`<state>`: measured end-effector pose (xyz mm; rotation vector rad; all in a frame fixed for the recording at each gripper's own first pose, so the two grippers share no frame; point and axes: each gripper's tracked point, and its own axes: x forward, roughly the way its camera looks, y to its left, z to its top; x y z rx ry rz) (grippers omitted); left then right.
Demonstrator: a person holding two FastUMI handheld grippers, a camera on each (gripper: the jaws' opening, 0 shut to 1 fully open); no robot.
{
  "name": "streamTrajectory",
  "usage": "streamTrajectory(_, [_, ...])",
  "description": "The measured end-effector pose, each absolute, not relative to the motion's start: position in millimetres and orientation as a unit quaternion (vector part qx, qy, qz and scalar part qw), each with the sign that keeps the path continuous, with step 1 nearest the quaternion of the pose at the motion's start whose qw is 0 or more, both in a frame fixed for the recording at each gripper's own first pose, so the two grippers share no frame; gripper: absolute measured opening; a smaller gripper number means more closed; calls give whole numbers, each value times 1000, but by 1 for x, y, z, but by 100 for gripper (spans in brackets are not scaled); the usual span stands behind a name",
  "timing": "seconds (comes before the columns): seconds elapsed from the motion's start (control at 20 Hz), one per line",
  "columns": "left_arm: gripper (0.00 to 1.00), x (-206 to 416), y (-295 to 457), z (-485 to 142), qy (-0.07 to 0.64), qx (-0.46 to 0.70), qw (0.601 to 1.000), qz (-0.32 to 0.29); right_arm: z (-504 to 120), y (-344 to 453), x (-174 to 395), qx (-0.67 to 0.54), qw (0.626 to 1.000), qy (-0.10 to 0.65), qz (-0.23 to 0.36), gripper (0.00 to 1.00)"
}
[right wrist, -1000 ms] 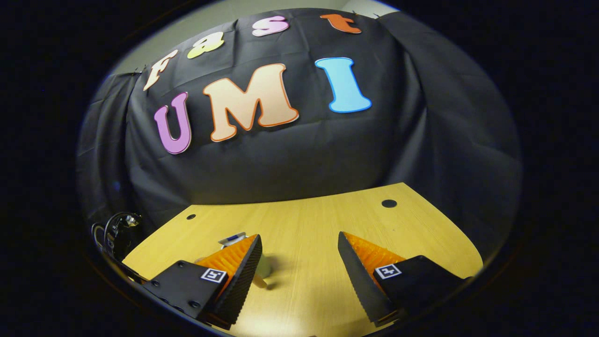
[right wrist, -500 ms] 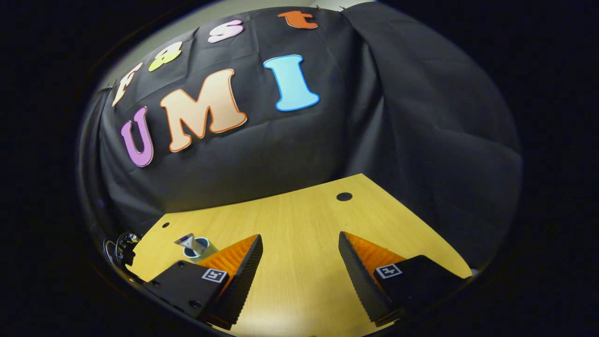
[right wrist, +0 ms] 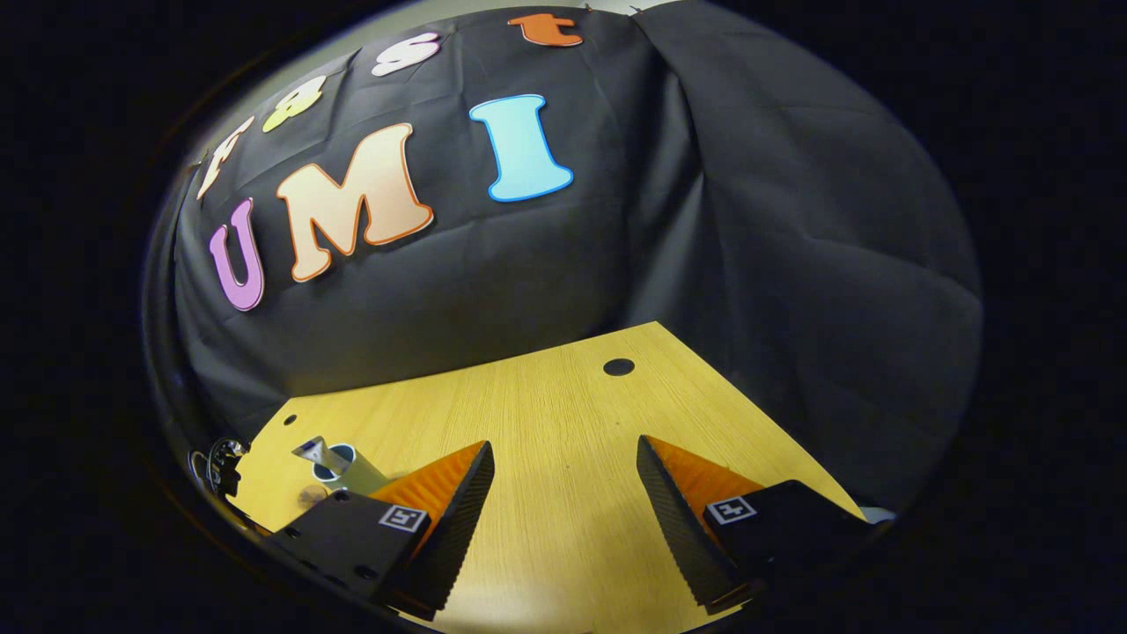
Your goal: Put the toothbrush and toothpaste on the desktop into the cup, then pick up the cup and place it on the coaster on the desktop.
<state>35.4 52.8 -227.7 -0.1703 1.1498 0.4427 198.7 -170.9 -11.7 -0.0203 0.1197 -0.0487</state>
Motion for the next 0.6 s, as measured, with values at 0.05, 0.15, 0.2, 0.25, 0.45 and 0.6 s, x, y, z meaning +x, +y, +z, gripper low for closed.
streamTrajectory(0.05, [33, 36, 50, -227, 543, -76, 810, 205, -14, -170, 199, -12, 998, 64, -21, 96])
streamTrajectory(0.15, [10, 34, 48, -225, 549, -77, 806, 209, -20, -168, 202, -14, 997, 72, -18, 99])
streamTrajectory(0.2, [6, 34, 46, -224, 550, -74, 806, 207, -21, -169, 202, -14, 997, 74, -17, 99])
streamTrajectory(0.25, [3, 36, 47, -223, 551, -73, 806, 206, -23, -168, 203, -14, 997, 76, -16, 99])
streamTrajectory(0.45, [0, 35, 49, -220, 535, -91, 816, 200, -29, -169, 203, -15, 996, 84, -17, 99])
streamTrajectory(0.6, [0, 35, 51, -214, 516, -114, 825, 200, -29, -172, 199, -15, 996, 84, -21, 99])
